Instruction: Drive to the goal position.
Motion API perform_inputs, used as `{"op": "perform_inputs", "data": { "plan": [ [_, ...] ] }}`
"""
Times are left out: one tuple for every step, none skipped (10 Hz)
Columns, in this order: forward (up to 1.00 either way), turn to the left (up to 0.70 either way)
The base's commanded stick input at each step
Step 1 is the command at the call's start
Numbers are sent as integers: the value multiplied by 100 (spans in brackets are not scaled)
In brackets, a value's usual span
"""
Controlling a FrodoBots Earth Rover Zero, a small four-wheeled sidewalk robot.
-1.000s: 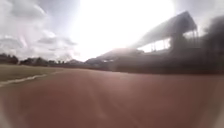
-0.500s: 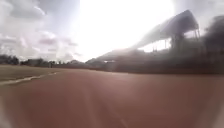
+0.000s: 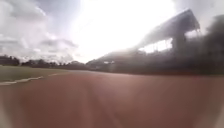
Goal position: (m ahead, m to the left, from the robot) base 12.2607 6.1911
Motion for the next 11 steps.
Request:
{"op": "perform_inputs", "data": {
  "plan": [
    [70,0],
    [70,0],
    [70,0],
    [70,0],
    [70,0],
    [70,0],
    [70,0],
    [70,0],
    [70,0],
    [70,0],
    [70,0]
  ]
}}
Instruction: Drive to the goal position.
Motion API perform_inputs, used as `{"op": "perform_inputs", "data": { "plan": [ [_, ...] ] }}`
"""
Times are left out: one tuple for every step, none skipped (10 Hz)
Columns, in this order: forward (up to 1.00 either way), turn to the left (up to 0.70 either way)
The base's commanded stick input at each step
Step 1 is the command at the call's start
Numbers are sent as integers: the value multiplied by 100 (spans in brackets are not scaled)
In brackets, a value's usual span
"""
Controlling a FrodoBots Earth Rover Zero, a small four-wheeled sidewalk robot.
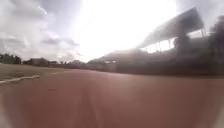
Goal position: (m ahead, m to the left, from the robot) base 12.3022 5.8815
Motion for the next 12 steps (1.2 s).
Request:
{"op": "perform_inputs", "data": {
  "plan": [
    [70,0],
    [70,0],
    [70,0],
    [70,0],
    [70,0],
    [70,0],
    [70,0],
    [70,0],
    [70,0],
    [70,0],
    [70,0],
    [70,0]
  ]
}}
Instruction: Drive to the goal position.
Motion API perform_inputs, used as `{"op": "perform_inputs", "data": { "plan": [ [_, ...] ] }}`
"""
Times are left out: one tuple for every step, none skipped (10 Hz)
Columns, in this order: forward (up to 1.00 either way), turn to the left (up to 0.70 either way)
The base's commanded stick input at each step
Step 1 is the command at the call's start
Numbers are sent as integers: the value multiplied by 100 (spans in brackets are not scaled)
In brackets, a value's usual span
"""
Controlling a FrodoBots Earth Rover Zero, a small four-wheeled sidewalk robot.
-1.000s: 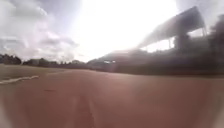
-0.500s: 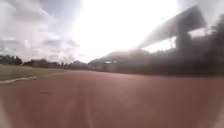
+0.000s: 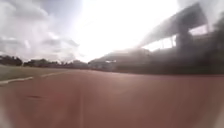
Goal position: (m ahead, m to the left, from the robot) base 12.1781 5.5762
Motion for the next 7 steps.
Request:
{"op": "perform_inputs", "data": {
  "plan": [
    [70,0],
    [70,0],
    [70,0],
    [70,0],
    [70,0],
    [70,0],
    [70,0]
  ]
}}
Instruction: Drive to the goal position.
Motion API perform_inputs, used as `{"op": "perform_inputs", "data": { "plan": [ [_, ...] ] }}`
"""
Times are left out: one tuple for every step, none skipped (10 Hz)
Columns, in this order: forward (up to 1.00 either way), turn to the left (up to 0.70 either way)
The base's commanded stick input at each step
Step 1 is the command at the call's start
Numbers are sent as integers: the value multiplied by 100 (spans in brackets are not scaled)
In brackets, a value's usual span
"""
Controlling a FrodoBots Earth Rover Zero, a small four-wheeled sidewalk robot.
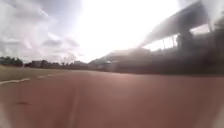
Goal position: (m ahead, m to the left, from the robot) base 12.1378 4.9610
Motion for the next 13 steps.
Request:
{"op": "perform_inputs", "data": {
  "plan": [
    [70,0],
    [70,0],
    [70,0],
    [70,0],
    [70,0],
    [70,0],
    [70,0],
    [70,0],
    [70,0],
    [70,0],
    [70,0],
    [70,0],
    [70,0]
  ]
}}
